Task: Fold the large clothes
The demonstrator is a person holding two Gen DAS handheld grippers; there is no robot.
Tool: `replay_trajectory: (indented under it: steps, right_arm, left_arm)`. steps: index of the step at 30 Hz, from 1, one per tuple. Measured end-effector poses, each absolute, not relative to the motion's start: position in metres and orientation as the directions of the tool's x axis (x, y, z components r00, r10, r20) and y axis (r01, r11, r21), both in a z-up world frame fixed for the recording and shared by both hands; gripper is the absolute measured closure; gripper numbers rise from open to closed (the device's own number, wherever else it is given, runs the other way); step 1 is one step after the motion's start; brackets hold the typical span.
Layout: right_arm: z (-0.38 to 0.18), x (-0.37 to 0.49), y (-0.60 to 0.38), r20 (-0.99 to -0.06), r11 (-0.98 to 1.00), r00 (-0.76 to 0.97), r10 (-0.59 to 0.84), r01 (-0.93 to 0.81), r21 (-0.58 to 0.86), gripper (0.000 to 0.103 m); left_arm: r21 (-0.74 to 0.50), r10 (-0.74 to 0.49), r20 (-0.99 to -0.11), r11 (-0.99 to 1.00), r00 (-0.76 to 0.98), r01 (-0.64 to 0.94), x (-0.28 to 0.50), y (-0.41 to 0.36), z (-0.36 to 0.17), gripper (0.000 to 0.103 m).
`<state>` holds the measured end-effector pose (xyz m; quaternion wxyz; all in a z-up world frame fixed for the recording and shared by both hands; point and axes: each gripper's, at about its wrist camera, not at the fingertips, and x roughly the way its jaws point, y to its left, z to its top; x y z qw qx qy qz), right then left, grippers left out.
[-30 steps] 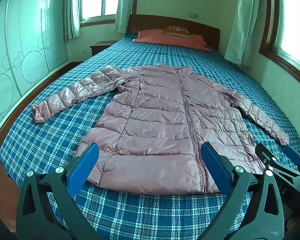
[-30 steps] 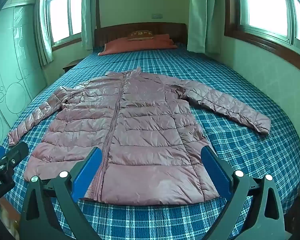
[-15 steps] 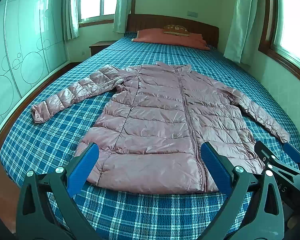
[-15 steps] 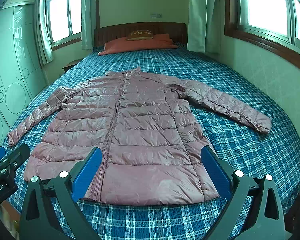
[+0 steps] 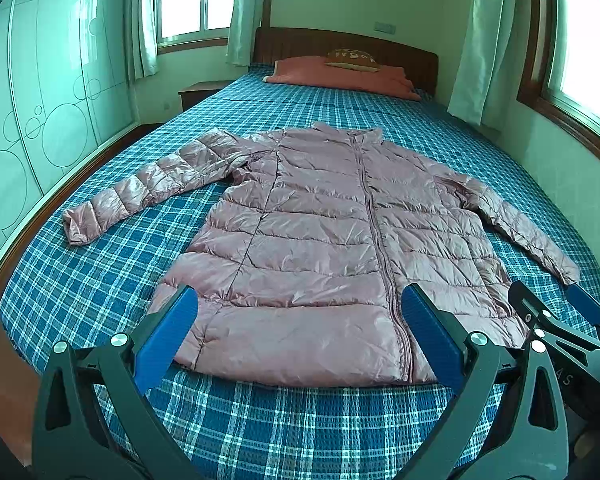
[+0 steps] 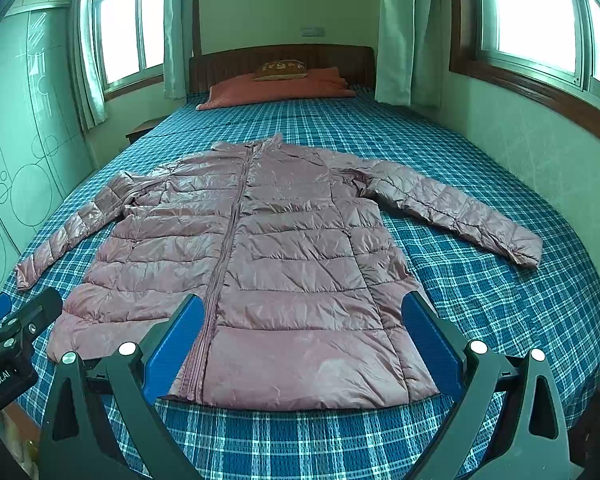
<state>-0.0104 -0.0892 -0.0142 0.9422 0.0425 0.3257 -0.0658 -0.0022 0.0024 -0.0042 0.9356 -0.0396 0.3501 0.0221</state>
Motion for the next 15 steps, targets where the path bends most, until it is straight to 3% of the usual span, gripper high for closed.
replay_trajectory:
  steps: [15]
  right_arm:
    - [-0.0143, -0.0106, -0.0889, -0.615, 0.988, 0.782, -0.1, 0.151, 0.032, 0.005]
  left_arm:
    - [-0.058, 0.016, -0.655, 0.996, 0.756, -0.072, -0.0028, 0.0035, -0.0051, 0.002]
